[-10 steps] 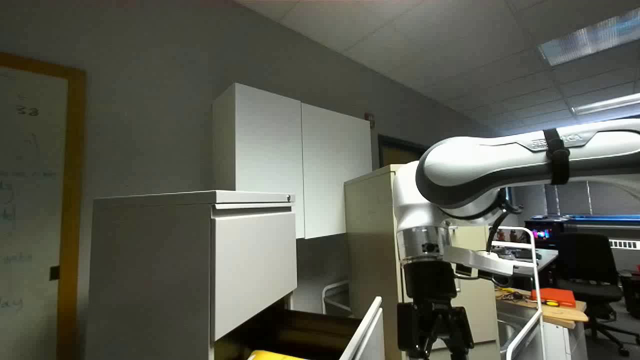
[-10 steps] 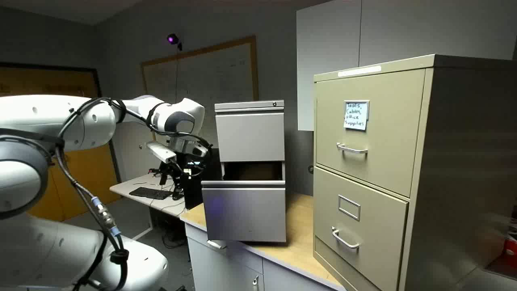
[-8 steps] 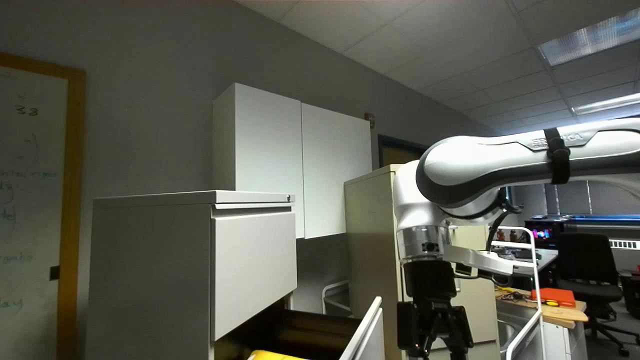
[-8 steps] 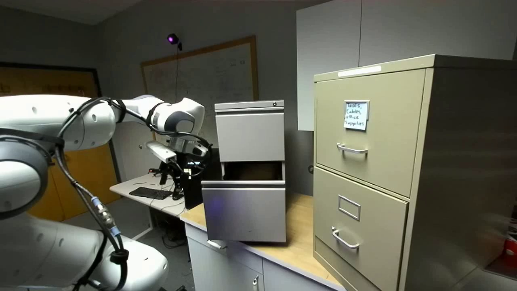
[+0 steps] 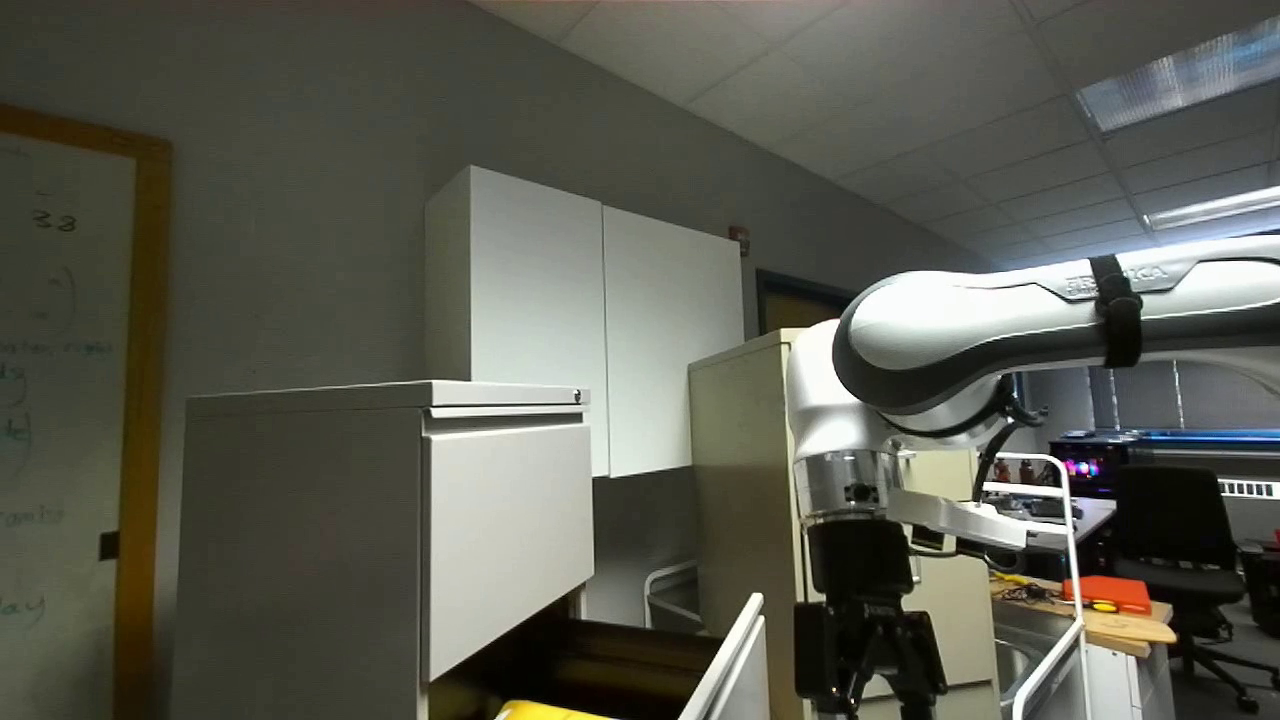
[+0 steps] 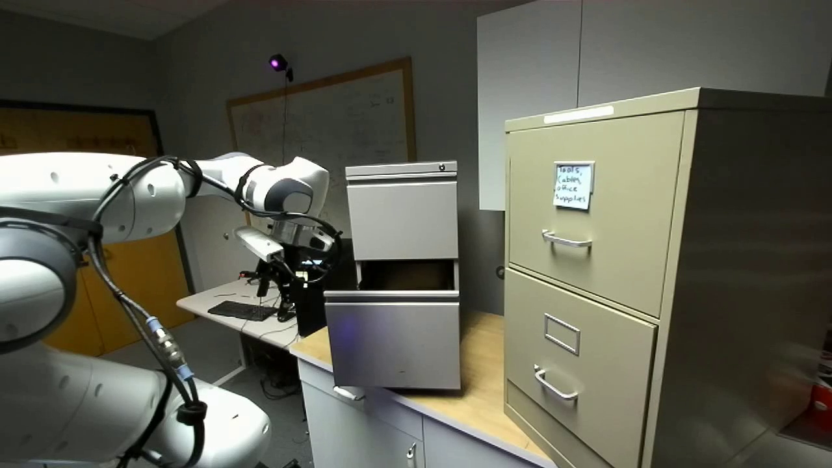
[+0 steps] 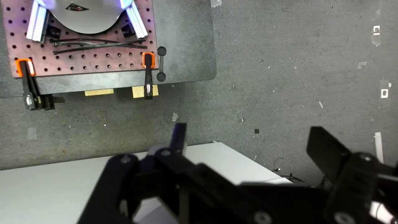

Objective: Close the bottom drawer of the white file cabinet

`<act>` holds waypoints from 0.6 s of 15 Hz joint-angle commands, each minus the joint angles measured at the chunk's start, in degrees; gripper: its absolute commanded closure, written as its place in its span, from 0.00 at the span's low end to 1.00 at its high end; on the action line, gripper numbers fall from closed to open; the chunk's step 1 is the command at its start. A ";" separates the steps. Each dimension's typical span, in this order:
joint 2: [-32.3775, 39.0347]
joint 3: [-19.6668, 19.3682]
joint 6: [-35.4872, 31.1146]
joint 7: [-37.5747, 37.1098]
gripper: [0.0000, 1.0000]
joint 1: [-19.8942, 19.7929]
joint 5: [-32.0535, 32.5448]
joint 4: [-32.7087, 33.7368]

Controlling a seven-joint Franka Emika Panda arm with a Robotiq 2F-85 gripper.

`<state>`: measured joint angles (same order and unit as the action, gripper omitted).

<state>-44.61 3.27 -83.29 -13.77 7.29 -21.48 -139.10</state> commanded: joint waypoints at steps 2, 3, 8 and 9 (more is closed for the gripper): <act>-0.04 1.86 -0.19 1.47 0.00 -3.00 -0.29 -0.15; -0.04 1.98 -0.65 1.69 0.00 -3.40 -0.18 -0.28; 0.58 1.73 -7.81 2.36 0.25 -6.06 0.82 -1.88; 0.83 1.31 -10.04 2.53 0.32 -6.52 0.62 -2.41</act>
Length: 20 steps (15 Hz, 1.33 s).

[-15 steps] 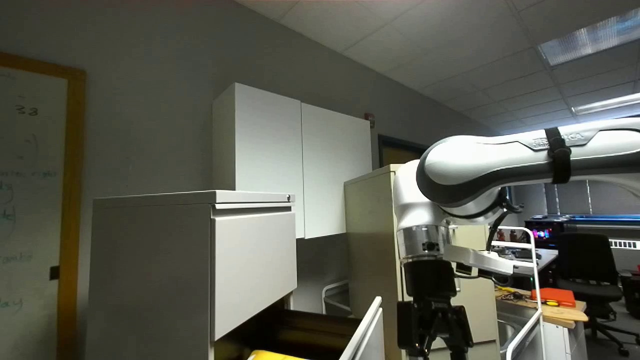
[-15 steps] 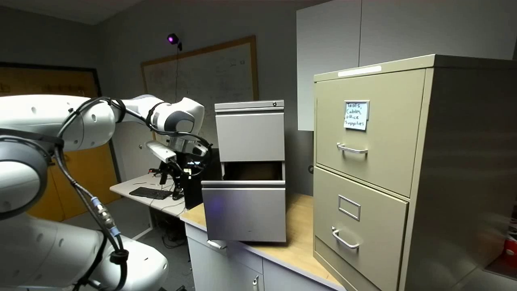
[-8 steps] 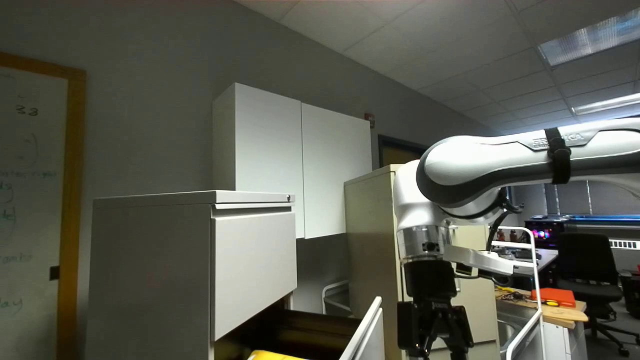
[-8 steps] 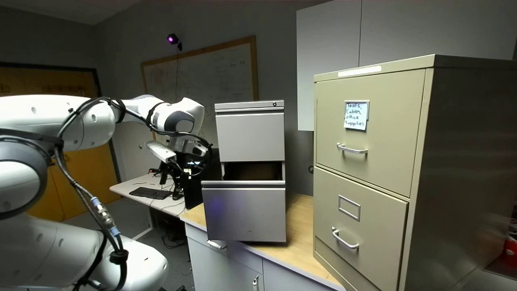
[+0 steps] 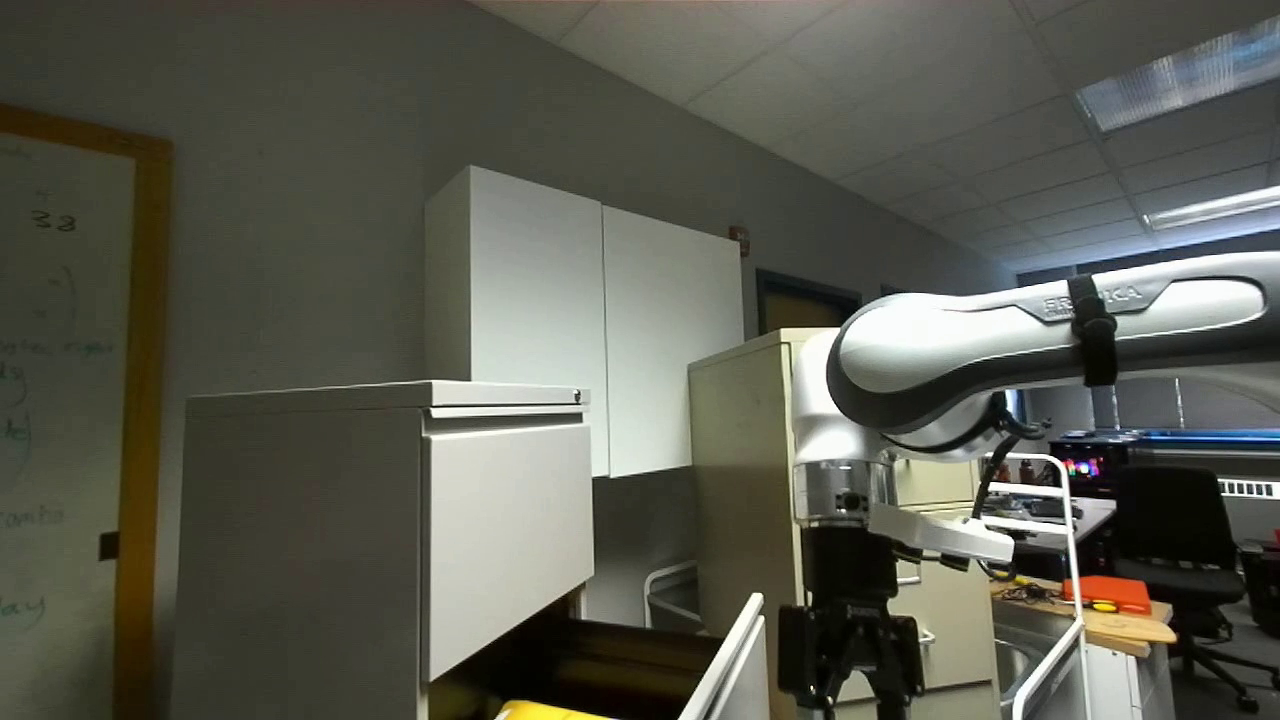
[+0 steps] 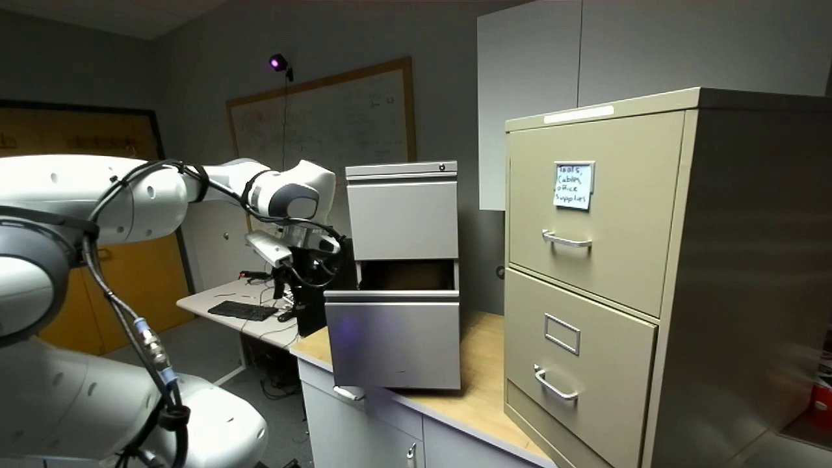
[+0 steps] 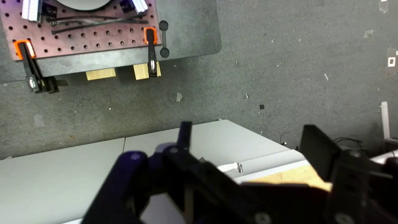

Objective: Close the bottom drawer of the white file cabinet

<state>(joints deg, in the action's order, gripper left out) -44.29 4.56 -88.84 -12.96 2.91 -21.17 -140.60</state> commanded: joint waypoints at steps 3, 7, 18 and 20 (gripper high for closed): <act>1.25 -1.19 -11.75 1.73 0.56 -3.71 -0.17 -3.12; 1.59 -3.30 -23.75 1.87 0.87 -5.34 -1.07 -7.84; 6.09 -8.60 -60.75 2.15 1.00 1.80 -25.23 -16.18; 8.99 -8.65 -66.19 4.15 1.00 5.06 -31.93 -15.98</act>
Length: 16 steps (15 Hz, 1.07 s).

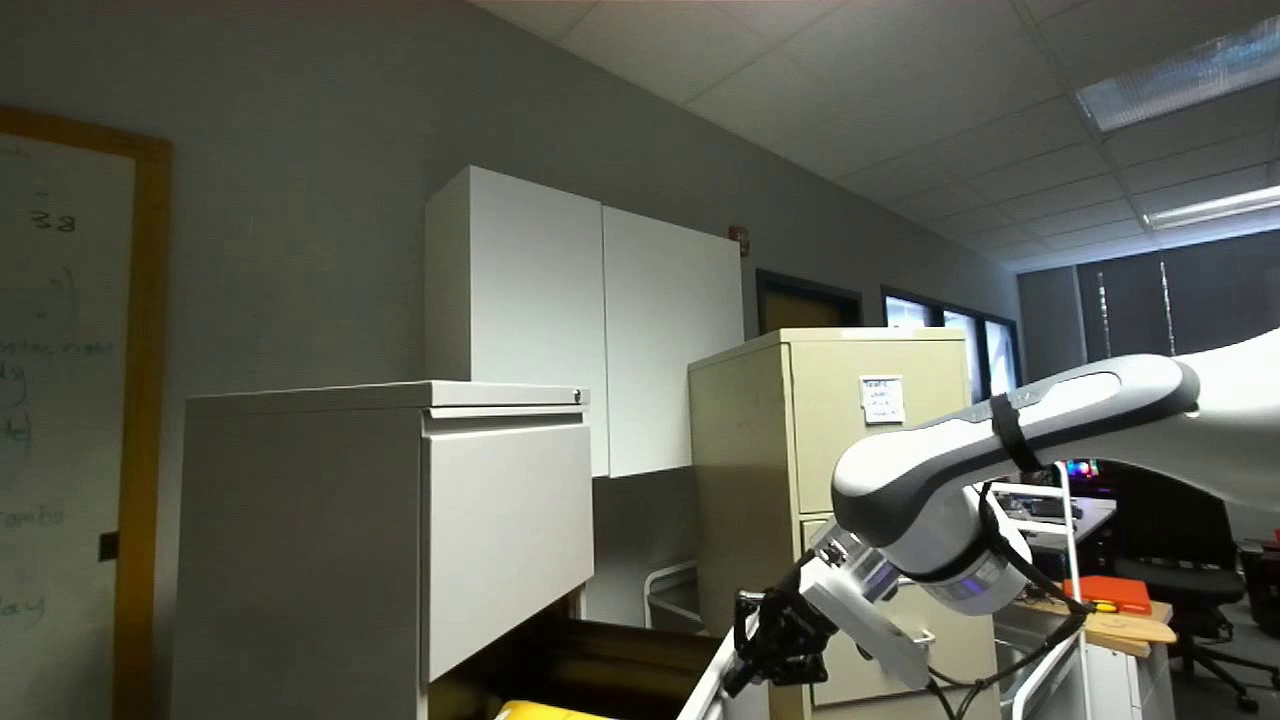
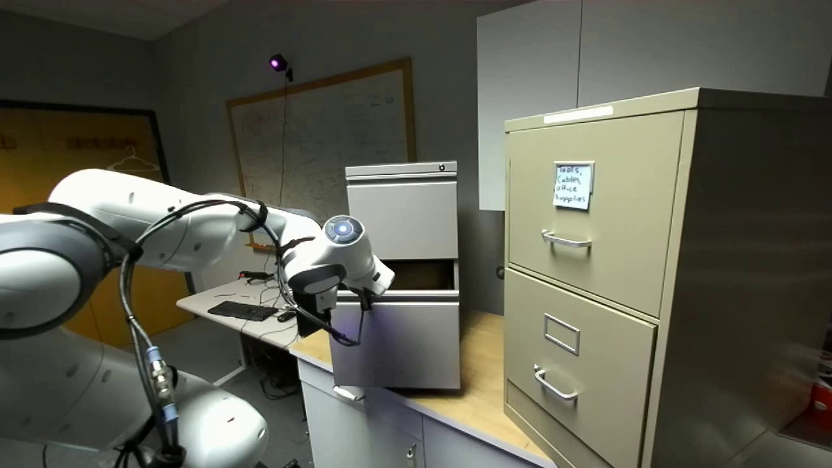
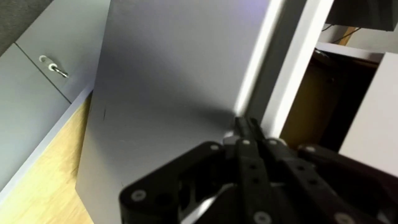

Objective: Close the bottom drawer of the white file cabinet

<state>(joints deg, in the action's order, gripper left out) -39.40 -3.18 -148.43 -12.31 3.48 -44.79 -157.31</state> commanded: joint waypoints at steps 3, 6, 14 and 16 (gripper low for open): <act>9.05 -2.75 -13.41 9.14 1.00 10.73 -18.26 2.42; 13.14 -5.82 -17.56 15.70 1.00 16.76 -27.48 6.56; 28.30 -11.48 -12.19 29.89 1.00 23.54 -46.18 24.55; 33.22 -11.51 -9.26 30.73 1.00 23.43 -48.17 29.21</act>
<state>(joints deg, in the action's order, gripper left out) -14.69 -13.73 -161.90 15.88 25.51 -88.40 -139.06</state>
